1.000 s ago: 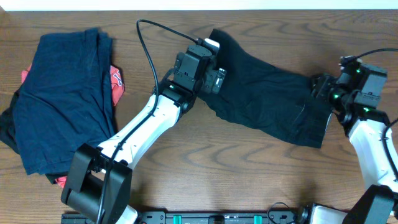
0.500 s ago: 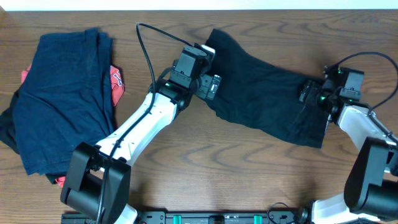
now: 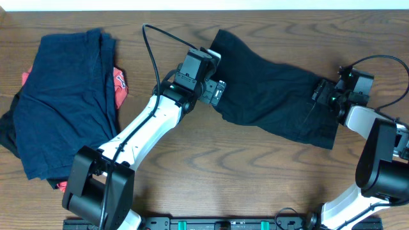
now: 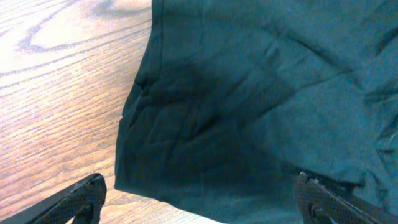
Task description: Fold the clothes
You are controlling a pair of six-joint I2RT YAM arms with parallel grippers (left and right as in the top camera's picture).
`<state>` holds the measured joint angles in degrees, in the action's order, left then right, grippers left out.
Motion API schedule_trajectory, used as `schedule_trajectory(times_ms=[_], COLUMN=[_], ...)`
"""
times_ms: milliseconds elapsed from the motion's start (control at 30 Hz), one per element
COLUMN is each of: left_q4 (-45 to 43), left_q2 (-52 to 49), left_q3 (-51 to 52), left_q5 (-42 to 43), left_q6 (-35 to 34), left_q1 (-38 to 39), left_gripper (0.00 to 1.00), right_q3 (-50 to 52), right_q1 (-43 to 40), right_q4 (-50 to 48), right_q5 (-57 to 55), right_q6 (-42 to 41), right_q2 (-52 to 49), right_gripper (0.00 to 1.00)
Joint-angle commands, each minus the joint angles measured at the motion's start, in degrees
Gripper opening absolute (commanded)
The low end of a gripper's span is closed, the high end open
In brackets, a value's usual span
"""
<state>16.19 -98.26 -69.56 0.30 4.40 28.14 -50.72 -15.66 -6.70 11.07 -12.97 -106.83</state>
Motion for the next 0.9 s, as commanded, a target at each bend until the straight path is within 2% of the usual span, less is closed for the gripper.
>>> schedule_trajectory(times_ms=[0,233,367,467,667,800,867], left_q4=[0.26,0.79,2.58,4.37,5.99,4.81,4.04], left_q2=[-0.33,-0.22,0.02,0.26,0.96,0.85,0.5], left_q3=[-0.74,-0.76,-0.76,-0.76,-0.76,-0.76,-0.76], left_q5=[0.35,1.29,2.78,2.75,3.72,13.75,15.82], left_q6=[2.45,0.48,0.48,0.48,0.48,5.38,7.23], left_q1=[-0.42,-3.63,-5.79,-7.08,-9.64,-9.94,-9.9], left_gripper=[0.98,0.98,0.98,0.98,0.98,0.98,0.98], right_q3=[0.07,0.04,0.04,0.07,0.07,0.07,0.07], right_q1=[-0.57,-0.11,2.08,4.96,13.68,15.41,15.17], right_q4=[0.31,6.58,10.88,14.43,16.37,16.0,15.32], right_q5=[3.13,11.65,18.67,19.23,18.75,17.38,17.51], right_q6=[-0.24,-1.09,-3.19,-4.31,2.4,2.34,1.92], right_q2=[3.87,19.87,24.87,24.33,17.57,15.32,15.52], right_gripper=[0.68,0.7,0.7,0.69,0.7,0.7,0.7])
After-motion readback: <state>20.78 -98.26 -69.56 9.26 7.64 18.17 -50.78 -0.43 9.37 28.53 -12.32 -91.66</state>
